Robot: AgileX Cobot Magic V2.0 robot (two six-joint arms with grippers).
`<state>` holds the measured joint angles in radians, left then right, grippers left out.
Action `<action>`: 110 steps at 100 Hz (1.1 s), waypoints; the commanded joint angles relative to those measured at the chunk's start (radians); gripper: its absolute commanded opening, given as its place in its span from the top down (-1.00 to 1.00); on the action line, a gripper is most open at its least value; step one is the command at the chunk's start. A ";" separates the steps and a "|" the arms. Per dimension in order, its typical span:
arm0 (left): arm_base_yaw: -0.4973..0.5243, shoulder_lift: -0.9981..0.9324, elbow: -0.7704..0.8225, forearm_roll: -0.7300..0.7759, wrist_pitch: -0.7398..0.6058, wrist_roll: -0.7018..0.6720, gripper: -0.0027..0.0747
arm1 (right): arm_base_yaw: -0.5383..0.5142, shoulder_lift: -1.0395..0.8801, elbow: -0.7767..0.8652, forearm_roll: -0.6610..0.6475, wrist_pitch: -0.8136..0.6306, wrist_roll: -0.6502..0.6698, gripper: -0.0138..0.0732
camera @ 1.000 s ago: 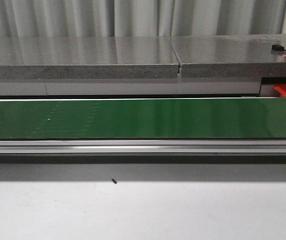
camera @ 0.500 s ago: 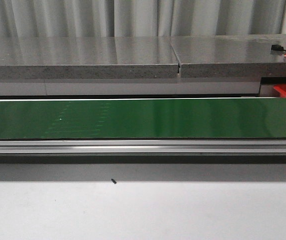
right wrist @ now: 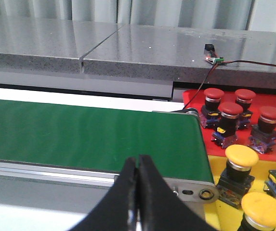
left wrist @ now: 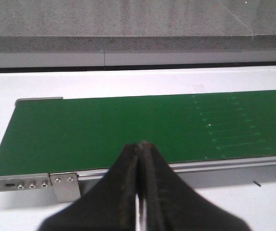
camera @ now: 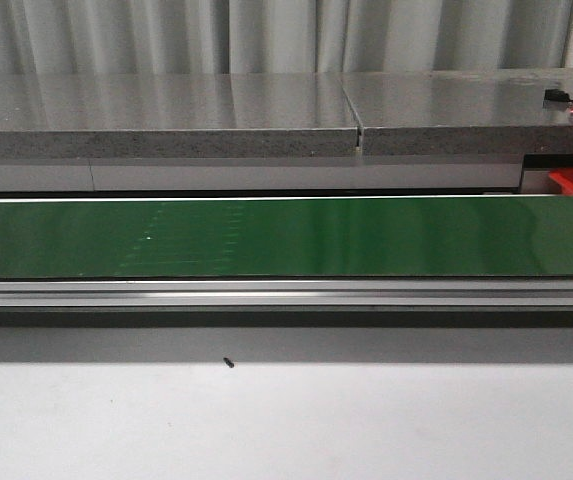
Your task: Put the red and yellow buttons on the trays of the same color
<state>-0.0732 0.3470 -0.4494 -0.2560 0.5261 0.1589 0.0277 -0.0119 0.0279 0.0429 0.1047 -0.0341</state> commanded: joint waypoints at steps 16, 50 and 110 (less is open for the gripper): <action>-0.009 0.007 -0.028 -0.017 -0.069 0.000 0.98 | -0.001 0.006 -0.017 -0.013 -0.087 0.000 0.84; -0.009 0.007 -0.028 -0.017 -0.071 0.000 0.98 | -0.001 -0.017 -0.016 -0.013 -0.093 0.000 0.84; -0.009 -0.026 0.012 0.109 -0.151 -0.005 0.98 | -0.001 -0.017 -0.016 -0.013 -0.093 0.000 0.84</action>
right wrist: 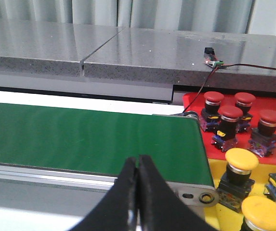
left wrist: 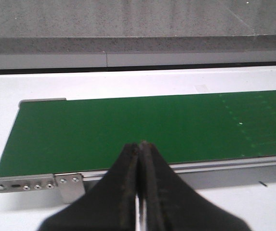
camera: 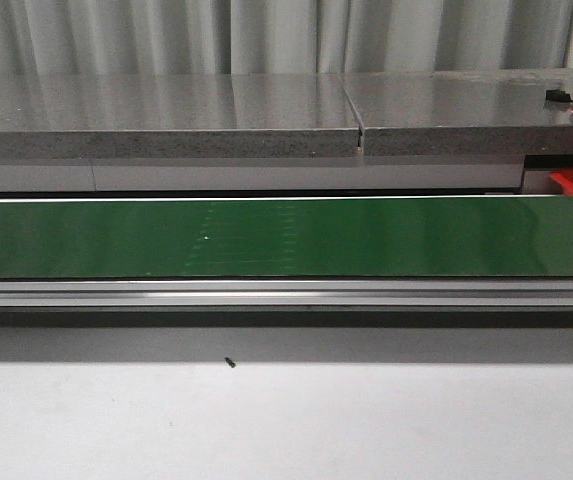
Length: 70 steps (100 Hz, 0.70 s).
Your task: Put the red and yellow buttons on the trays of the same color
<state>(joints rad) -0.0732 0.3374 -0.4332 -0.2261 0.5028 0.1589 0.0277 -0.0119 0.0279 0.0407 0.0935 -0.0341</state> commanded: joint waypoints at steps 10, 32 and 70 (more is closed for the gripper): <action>-0.009 -0.081 0.060 0.114 -0.258 -0.012 0.98 | -0.001 -0.017 -0.016 -0.011 -0.082 0.000 0.84; -0.009 -0.278 0.270 0.140 -0.389 -0.084 0.98 | -0.001 -0.017 -0.016 -0.011 -0.082 0.000 0.84; -0.011 -0.373 0.464 0.175 -0.516 -0.117 0.98 | -0.001 -0.017 -0.016 -0.011 -0.082 0.000 0.84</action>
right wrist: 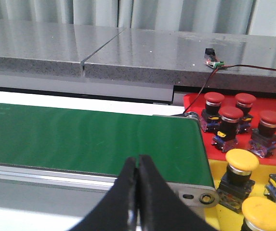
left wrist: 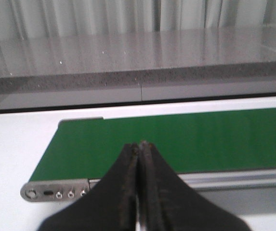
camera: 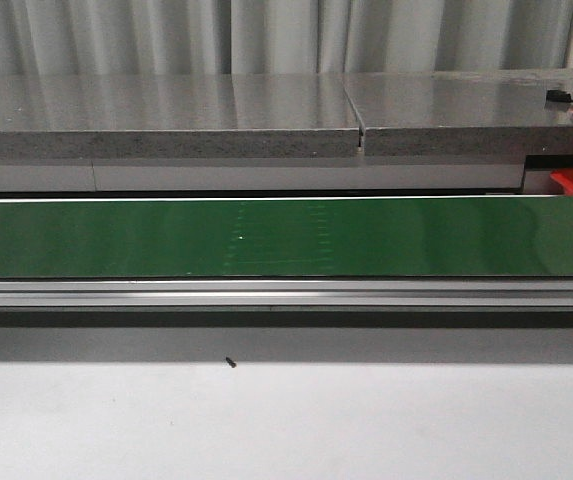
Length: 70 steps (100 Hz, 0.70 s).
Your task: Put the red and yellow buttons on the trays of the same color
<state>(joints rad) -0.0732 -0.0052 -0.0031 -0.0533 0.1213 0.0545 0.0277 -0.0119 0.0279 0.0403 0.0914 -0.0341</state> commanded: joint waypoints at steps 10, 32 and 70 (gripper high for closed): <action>-0.011 -0.031 0.034 0.010 -0.135 -0.013 0.98 | -0.001 -0.017 -0.016 -0.010 -0.080 0.000 0.84; -0.011 -0.031 0.034 0.010 -0.135 -0.013 0.98 | -0.001 -0.017 -0.016 -0.010 -0.080 0.000 0.84; -0.009 -0.031 0.034 0.010 -0.135 -0.013 0.98 | -0.001 -0.017 -0.016 -0.010 -0.080 0.000 0.84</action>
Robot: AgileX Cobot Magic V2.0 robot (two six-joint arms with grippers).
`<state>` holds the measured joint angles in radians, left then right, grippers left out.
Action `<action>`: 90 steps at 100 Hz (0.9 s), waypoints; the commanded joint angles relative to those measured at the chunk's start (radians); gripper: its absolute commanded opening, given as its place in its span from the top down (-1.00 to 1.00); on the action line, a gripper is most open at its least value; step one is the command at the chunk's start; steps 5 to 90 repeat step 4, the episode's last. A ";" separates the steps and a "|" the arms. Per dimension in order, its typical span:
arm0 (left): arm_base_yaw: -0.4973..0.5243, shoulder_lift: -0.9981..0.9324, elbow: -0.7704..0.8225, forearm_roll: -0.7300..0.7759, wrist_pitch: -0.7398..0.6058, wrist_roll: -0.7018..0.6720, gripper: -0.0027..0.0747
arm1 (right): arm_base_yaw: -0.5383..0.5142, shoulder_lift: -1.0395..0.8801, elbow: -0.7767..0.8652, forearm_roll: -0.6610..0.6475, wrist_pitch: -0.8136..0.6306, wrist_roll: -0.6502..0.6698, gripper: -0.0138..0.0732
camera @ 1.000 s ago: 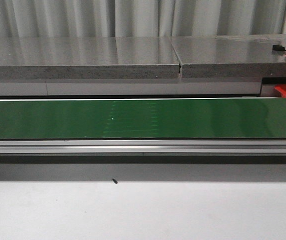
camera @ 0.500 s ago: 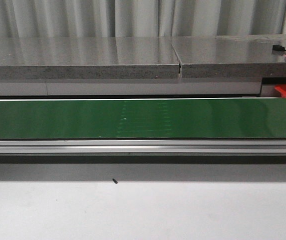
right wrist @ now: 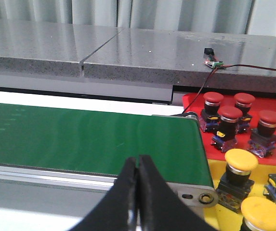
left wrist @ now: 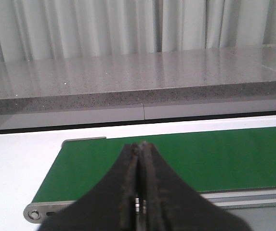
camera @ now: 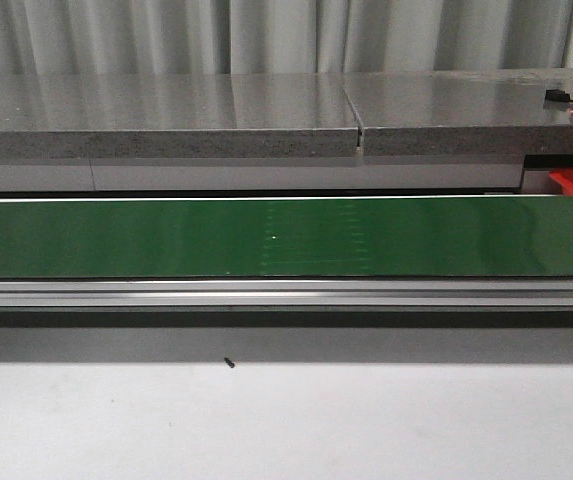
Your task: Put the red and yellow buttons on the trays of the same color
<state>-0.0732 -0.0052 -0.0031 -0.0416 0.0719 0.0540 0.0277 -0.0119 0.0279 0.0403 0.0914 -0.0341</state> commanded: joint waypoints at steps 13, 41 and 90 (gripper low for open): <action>-0.009 -0.031 0.034 -0.001 -0.086 -0.013 0.98 | -0.001 -0.017 -0.016 -0.010 -0.080 0.000 0.84; -0.009 -0.031 0.034 -0.001 -0.086 -0.013 0.98 | -0.001 -0.017 -0.016 -0.010 -0.080 0.000 0.84; -0.009 -0.031 0.034 -0.001 -0.086 -0.013 0.98 | -0.001 -0.017 -0.016 -0.010 -0.080 0.000 0.84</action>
